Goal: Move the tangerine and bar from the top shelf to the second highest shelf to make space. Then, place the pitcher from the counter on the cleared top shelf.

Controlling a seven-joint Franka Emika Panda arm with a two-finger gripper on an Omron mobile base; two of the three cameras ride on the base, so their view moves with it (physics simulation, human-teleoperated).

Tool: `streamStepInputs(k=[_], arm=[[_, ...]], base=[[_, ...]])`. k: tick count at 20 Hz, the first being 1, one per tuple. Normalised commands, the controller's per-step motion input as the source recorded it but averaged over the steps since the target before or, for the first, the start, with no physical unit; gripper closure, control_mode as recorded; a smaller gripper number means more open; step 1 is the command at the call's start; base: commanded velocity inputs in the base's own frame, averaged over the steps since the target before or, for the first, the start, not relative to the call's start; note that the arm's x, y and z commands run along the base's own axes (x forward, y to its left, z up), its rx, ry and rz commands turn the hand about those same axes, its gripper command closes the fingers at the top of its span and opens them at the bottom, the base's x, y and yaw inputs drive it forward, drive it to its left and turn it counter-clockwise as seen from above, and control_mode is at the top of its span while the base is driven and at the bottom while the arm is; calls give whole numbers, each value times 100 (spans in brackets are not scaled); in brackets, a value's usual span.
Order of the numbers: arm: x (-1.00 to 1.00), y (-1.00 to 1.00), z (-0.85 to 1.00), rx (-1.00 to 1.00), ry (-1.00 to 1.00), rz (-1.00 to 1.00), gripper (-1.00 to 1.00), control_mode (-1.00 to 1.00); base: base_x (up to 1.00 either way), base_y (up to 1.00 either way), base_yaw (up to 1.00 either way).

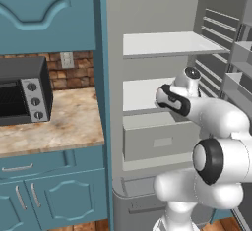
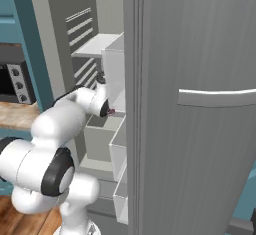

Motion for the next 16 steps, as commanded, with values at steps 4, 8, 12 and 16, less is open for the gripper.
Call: streamStepInputs(k=[4, 8, 12, 16], arm=[[29, -15, -24, 0, 0, 4, 100, -100], [39, -8, -22, 0, 0, 3, 100, -100], [46, -1, -23, 0, 0, 3, 100, -100], [51, -4, -16, 1, -1, 2, 100, -100]], base=[[0, 0, 0], [0, 0, 0], [0, 0, 0], [0, 0, 0]])
